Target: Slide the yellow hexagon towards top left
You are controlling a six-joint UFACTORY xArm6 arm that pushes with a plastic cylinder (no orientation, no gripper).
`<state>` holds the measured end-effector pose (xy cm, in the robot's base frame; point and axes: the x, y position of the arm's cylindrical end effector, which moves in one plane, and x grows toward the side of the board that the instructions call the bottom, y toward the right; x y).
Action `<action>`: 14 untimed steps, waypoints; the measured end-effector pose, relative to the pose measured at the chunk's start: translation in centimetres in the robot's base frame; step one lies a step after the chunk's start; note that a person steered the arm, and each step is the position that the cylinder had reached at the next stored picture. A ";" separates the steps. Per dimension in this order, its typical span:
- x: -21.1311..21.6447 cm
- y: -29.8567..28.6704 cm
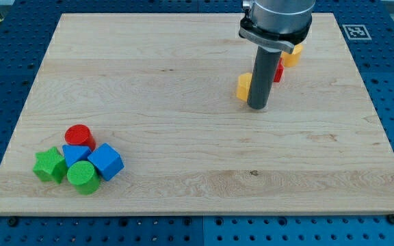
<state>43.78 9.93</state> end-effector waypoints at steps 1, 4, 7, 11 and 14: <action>-0.5 1.9; -2.3 1.5; -1.3 -0.7; -7.0 -6.6; -11.3 -14.8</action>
<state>32.52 -4.88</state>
